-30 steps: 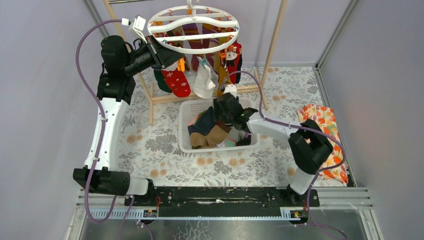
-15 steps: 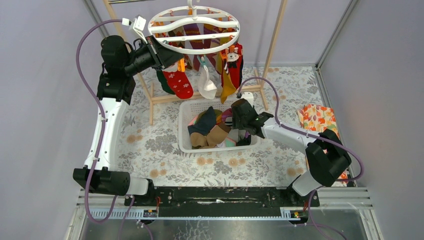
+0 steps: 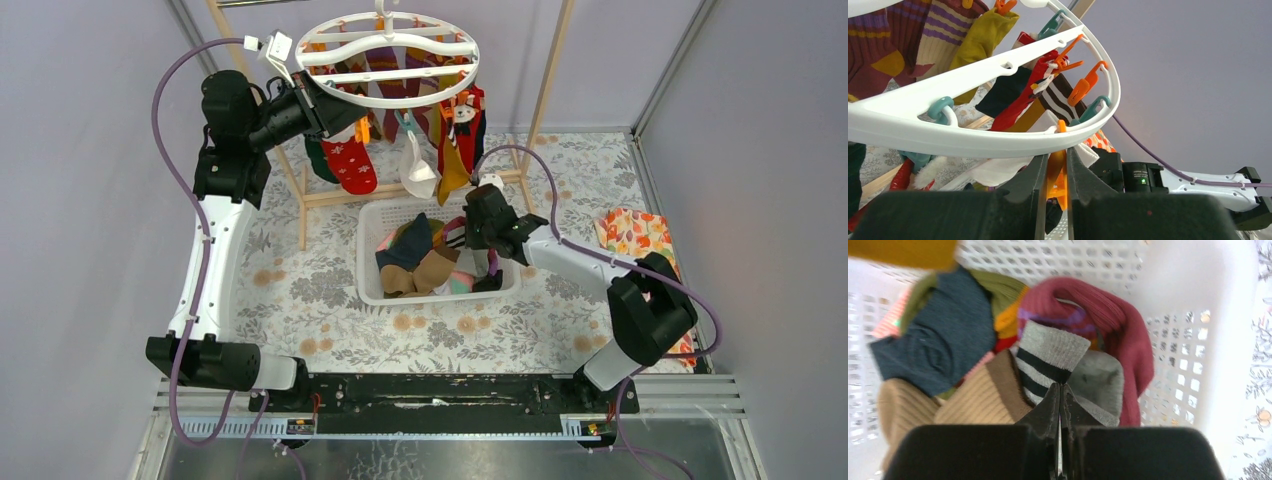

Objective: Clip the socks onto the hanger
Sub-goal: Adjust the sock in the bin.

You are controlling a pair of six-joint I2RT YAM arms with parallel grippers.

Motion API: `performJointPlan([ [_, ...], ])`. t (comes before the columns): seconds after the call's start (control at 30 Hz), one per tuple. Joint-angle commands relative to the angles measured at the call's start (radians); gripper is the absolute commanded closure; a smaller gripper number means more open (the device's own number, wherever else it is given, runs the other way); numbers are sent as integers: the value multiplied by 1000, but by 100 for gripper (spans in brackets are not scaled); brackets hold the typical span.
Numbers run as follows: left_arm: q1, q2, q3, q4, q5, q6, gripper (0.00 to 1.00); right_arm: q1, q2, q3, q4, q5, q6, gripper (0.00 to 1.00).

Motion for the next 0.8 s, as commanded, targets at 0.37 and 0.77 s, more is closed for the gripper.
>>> performJointPlan([
  [0.37, -4, 3, 35, -3, 25, 30, 93, 1, -233, 46, 123, -340, 86, 100],
  [0.77, -4, -3, 21, -3, 19, 38, 93, -1, -121, -132, 220, -379, 189, 68],
])
